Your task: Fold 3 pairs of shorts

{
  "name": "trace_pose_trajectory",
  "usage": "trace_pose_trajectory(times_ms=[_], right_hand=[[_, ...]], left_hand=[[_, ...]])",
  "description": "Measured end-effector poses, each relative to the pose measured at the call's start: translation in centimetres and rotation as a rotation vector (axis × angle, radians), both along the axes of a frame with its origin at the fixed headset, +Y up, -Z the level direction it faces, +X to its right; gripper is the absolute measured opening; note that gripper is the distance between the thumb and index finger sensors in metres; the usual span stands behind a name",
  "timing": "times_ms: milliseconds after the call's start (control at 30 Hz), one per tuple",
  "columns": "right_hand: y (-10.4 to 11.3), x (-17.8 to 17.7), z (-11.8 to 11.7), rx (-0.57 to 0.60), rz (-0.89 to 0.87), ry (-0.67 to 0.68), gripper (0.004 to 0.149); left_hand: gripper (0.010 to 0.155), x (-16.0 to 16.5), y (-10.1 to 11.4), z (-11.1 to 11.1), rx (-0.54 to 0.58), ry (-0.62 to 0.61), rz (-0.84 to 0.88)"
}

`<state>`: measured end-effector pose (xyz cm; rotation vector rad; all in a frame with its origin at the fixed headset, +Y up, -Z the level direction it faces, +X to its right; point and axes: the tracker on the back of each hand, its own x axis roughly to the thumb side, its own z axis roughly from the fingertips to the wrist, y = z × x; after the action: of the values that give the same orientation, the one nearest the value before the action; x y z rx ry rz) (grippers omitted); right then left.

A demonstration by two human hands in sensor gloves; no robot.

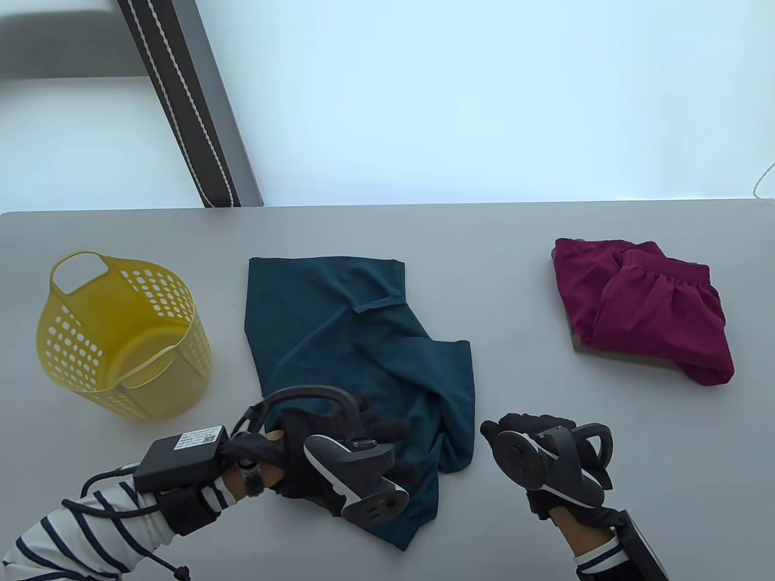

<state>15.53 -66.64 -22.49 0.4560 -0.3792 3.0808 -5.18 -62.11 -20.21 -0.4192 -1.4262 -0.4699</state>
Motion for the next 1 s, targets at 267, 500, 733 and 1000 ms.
trace_pose_trajectory(times_ms=[267,500,733,1000], right_hand=[[-0.2,1.0,-0.4,0.046,-0.005,-0.054,0.038],[-0.4,0.9,-0.5,0.04,0.0,-0.055,0.038],[-0.5,1.6,-0.8,0.086,-0.174,-0.107,0.046],[-3.4,3.4,-2.0,-0.271,-0.883,-0.011,0.073]], left_hand=[[0.078,5.0,-8.6,0.7,-0.014,-0.147,-0.177],[0.071,5.3,-13.8,0.9,0.064,-0.184,-0.236],[0.045,5.6,-13.4,0.5,0.283,-0.174,-0.038],[0.044,6.8,-3.6,-6.3,0.105,0.31,0.375]])
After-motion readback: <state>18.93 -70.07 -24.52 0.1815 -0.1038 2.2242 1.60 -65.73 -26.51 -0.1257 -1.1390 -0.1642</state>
